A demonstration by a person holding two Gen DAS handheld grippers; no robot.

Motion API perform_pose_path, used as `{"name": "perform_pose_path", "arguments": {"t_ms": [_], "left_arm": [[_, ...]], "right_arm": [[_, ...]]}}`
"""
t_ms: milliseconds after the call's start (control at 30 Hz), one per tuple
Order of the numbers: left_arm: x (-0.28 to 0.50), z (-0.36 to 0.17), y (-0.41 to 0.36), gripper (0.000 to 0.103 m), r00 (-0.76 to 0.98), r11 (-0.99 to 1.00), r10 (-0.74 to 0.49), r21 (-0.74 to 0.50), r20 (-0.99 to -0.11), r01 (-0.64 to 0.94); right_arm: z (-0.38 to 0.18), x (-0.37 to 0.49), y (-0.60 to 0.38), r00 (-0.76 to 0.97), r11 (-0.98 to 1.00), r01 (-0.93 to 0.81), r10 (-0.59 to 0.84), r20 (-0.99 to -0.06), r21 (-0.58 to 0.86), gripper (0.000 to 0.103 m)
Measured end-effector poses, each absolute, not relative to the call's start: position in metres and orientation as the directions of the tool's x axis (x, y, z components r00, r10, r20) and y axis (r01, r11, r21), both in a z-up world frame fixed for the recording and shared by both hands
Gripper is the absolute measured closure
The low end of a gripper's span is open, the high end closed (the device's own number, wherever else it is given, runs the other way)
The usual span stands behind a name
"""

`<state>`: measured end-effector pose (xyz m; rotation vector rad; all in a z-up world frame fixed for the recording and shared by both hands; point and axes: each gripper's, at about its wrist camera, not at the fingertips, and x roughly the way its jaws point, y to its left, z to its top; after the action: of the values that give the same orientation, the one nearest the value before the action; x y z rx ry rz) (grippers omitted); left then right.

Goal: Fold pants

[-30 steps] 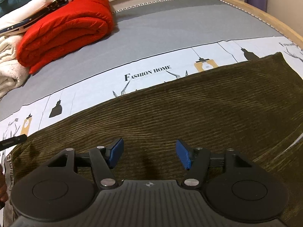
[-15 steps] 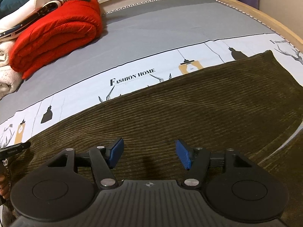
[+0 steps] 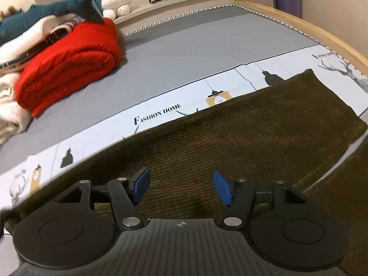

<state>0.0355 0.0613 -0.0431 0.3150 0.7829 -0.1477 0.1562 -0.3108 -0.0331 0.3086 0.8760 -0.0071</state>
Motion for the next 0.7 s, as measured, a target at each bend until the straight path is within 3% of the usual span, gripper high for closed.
{"name": "perform_pose_path", "arguments": {"t_ms": [167, 233, 300, 367, 467, 533, 600, 633, 700], "left_arm": [[-0.045, -0.067, 0.038, 0.103, 0.642, 0.934, -0.013, 0.22, -0.767, 0.282], [-0.054, -0.07, 0.045, 0.099, 0.619, 0.942, 0.005, 0.211, -0.786, 0.261], [-0.056, -0.057, 0.07, 0.078, 0.589, 0.987, -0.061, 0.04, -0.806, 0.156], [-0.054, -0.054, 0.098, 0.048, 0.543, 0.979, -0.196, -0.19, -0.817, 0.069], [-0.048, -0.074, 0.123, 0.044, 0.481, 0.917, -0.305, -0.39, -0.822, -0.085], [-0.039, -0.084, 0.13, 0.044, 0.475, 0.884, -0.314, -0.435, -0.822, -0.169], [-0.03, -0.092, 0.134, 0.037, 0.483, 0.851, -0.326, -0.474, -0.813, -0.224], [-0.023, -0.095, 0.135, 0.029, 0.479, 0.842, -0.327, -0.481, -0.815, -0.244], [-0.013, -0.098, 0.135, 0.027, 0.479, 0.841, -0.318, -0.476, -0.818, -0.256]], "right_arm": [[-0.023, 0.136, -0.318, 0.659, 0.944, 0.128, 0.149, -0.737, 0.305, 0.039], [-0.022, 0.129, -0.324, 0.662, 0.943, 0.129, 0.149, -0.734, 0.307, 0.039], [-0.023, 0.124, -0.331, 0.662, 0.94, 0.144, 0.14, -0.736, 0.309, 0.039], [-0.025, 0.12, -0.342, 0.656, 0.931, 0.171, 0.136, -0.742, 0.322, 0.039], [-0.027, 0.12, -0.355, 0.656, 0.92, 0.201, 0.129, -0.744, 0.337, 0.04], [-0.029, 0.123, -0.366, 0.661, 0.912, 0.218, 0.124, -0.74, 0.348, 0.044], [-0.031, 0.128, -0.379, 0.67, 0.892, 0.25, 0.122, -0.732, 0.377, 0.052], [-0.033, 0.13, -0.386, 0.679, 0.877, 0.271, 0.118, -0.725, 0.397, 0.055], [-0.035, 0.133, -0.402, 0.708, 0.844, 0.304, 0.111, -0.698, 0.442, 0.062]]}}
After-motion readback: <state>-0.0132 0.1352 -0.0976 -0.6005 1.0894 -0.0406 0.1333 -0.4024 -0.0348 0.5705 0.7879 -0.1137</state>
